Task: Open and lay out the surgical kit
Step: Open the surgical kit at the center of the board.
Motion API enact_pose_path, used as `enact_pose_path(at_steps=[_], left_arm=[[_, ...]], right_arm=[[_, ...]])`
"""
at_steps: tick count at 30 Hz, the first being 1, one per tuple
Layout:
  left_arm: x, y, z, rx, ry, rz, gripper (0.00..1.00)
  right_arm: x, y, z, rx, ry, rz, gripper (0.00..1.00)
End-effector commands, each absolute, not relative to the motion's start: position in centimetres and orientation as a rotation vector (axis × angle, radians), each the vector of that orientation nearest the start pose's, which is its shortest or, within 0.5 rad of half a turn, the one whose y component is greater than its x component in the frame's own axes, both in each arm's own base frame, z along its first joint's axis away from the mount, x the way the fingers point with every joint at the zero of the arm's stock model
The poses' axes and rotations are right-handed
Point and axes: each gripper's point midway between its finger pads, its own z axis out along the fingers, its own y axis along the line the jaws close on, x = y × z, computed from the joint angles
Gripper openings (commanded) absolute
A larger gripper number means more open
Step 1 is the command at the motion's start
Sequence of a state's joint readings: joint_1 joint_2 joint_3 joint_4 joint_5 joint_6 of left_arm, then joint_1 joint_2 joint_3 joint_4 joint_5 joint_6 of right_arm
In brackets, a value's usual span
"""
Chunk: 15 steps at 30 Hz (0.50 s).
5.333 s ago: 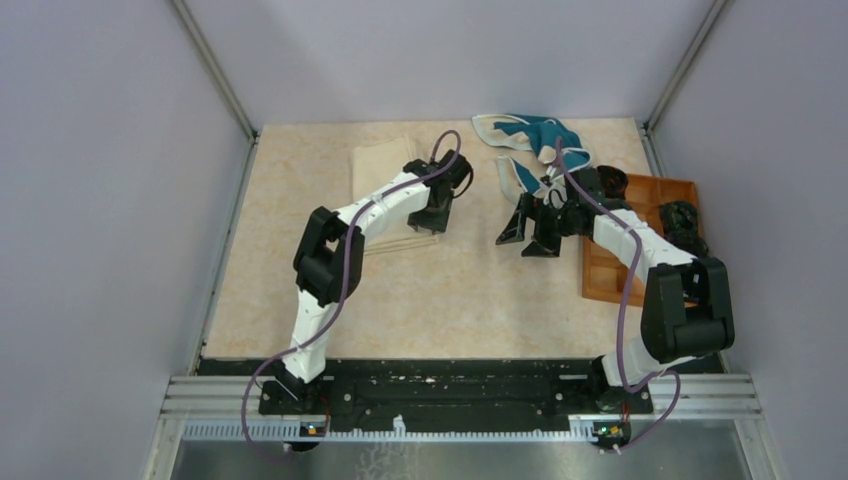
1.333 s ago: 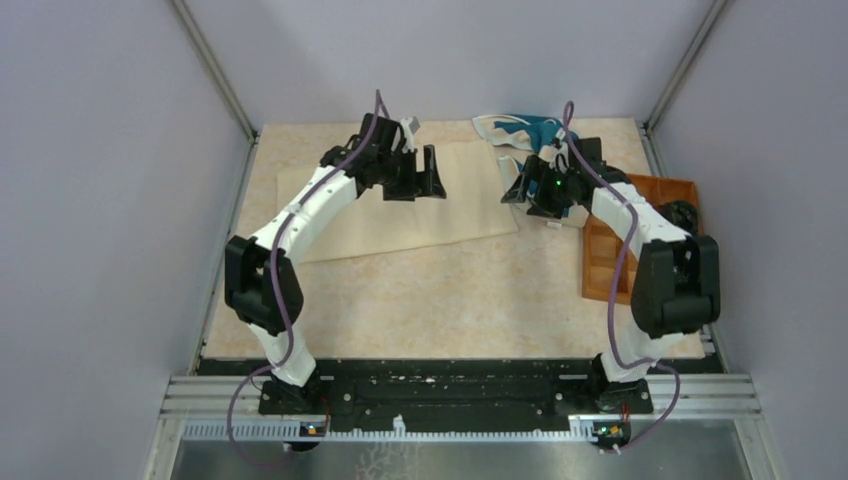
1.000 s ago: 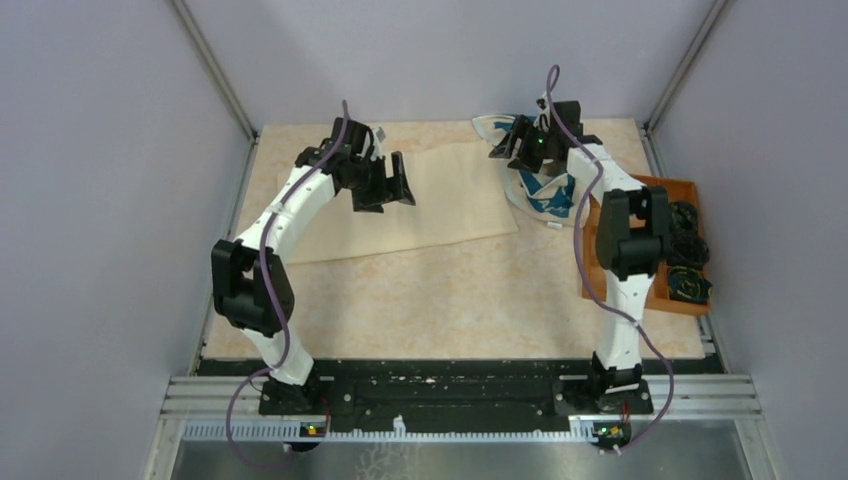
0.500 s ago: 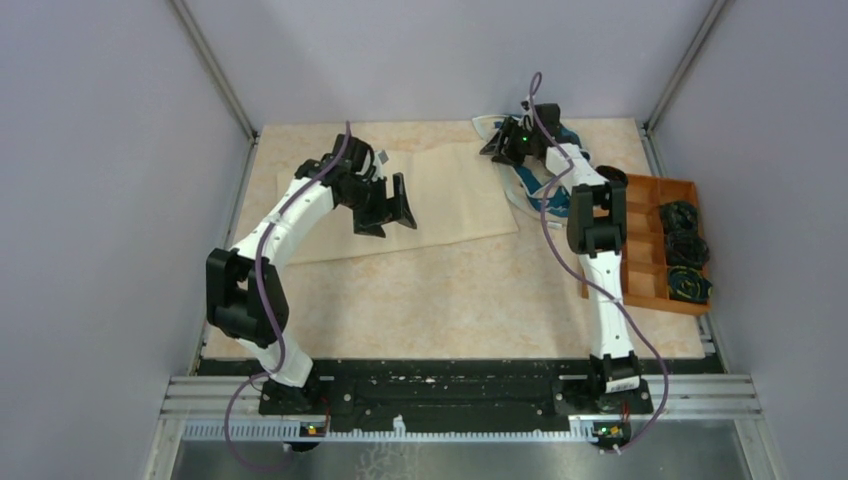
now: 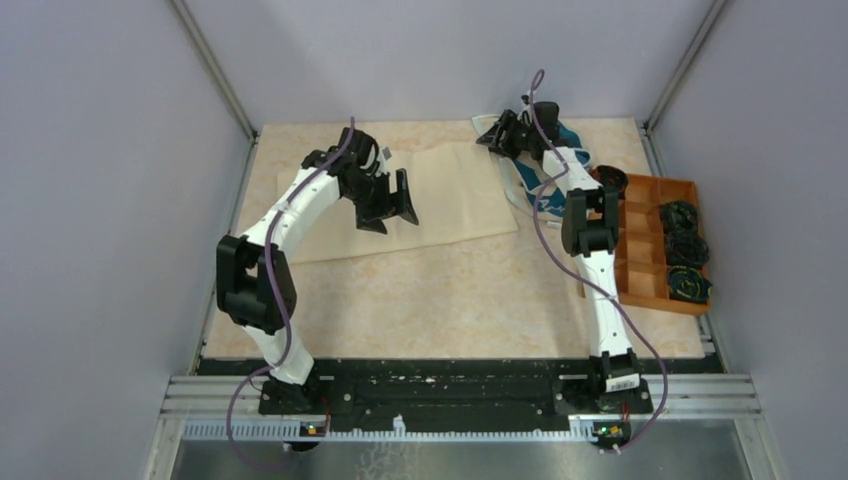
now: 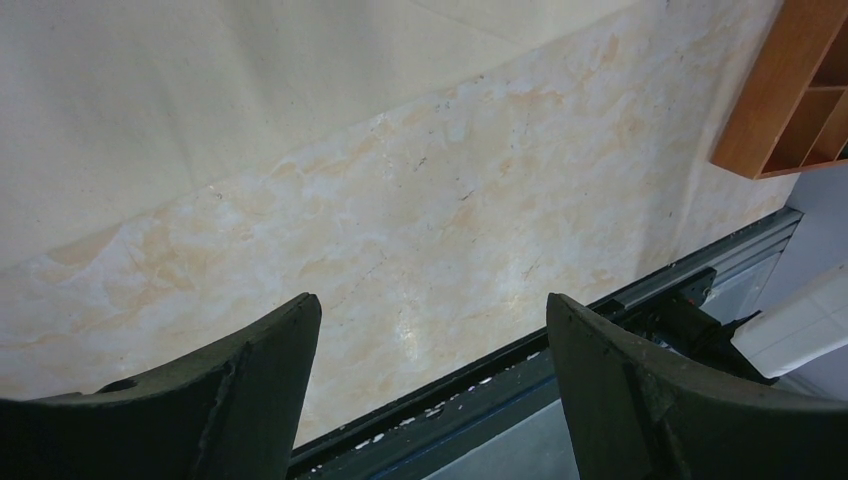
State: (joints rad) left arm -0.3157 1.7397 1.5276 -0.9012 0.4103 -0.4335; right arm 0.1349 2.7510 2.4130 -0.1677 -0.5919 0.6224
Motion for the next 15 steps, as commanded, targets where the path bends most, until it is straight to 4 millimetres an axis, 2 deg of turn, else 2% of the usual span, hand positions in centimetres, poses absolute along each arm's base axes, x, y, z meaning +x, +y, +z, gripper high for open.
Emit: enact_pose_path(at_steps=[1, 4, 10, 11, 15], left_arm=[[34.1, -20.3, 16.3, -0.019, 2.779, -0.781, 0.89], [34.2, -20.3, 16.1, -0.013, 2.783, -0.769, 0.89], [34.4, -19.9, 15.9, -0.021, 2.793, -0.744, 0.89], [34.5, -19.9, 16.0, -0.018, 2.792, -0.741, 0.89], [34.6, -19.7, 16.3, -0.026, 2.783, -0.736, 0.89]], right_arm=[[67.0, 21.3, 5.7, 0.127, 2.082, 1.129, 0.55], [67.3, 21.6, 5.7, 0.137, 2.052, 1.170, 0.51], [68.6, 22.5, 7.4, 0.148, 1.937, 1.255, 0.35], [68.7, 22.6, 7.6, 0.146, 1.918, 1.271, 0.31], [68.9, 23.0, 9.2, 0.153, 1.875, 1.300, 0.05]])
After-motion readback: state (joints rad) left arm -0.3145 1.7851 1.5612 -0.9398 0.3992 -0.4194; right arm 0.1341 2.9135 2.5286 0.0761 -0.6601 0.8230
